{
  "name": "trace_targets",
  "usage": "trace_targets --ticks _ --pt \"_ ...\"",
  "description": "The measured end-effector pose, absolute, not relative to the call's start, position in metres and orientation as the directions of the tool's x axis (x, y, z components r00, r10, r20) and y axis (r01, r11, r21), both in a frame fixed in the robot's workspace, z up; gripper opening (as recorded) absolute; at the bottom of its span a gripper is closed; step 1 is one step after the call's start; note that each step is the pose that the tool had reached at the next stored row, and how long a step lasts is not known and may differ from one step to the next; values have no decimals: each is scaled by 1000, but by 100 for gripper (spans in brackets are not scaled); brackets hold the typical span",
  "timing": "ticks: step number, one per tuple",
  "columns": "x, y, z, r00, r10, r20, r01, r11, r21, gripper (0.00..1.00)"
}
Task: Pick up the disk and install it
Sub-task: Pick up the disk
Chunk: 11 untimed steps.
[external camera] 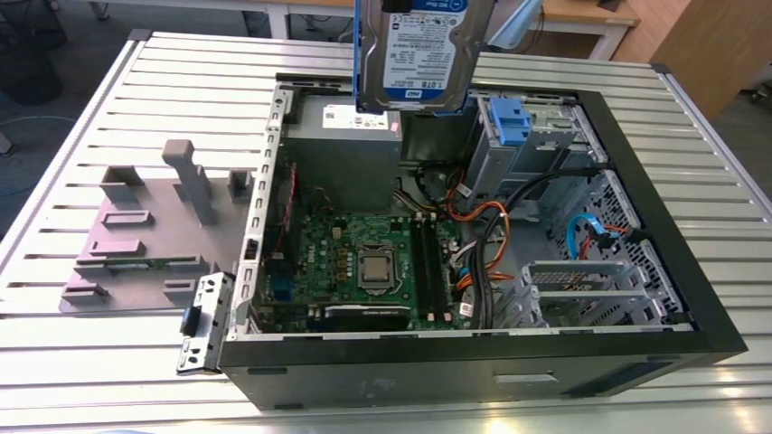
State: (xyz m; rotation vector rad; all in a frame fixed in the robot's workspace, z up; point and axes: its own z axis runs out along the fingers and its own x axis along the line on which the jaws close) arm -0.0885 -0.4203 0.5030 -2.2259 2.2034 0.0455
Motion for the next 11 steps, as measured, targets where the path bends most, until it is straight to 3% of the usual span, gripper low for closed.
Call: trace_targets --ticks 11 --pt "-89 -424 503 10 -1000 -27 -1000 -10 14 36"
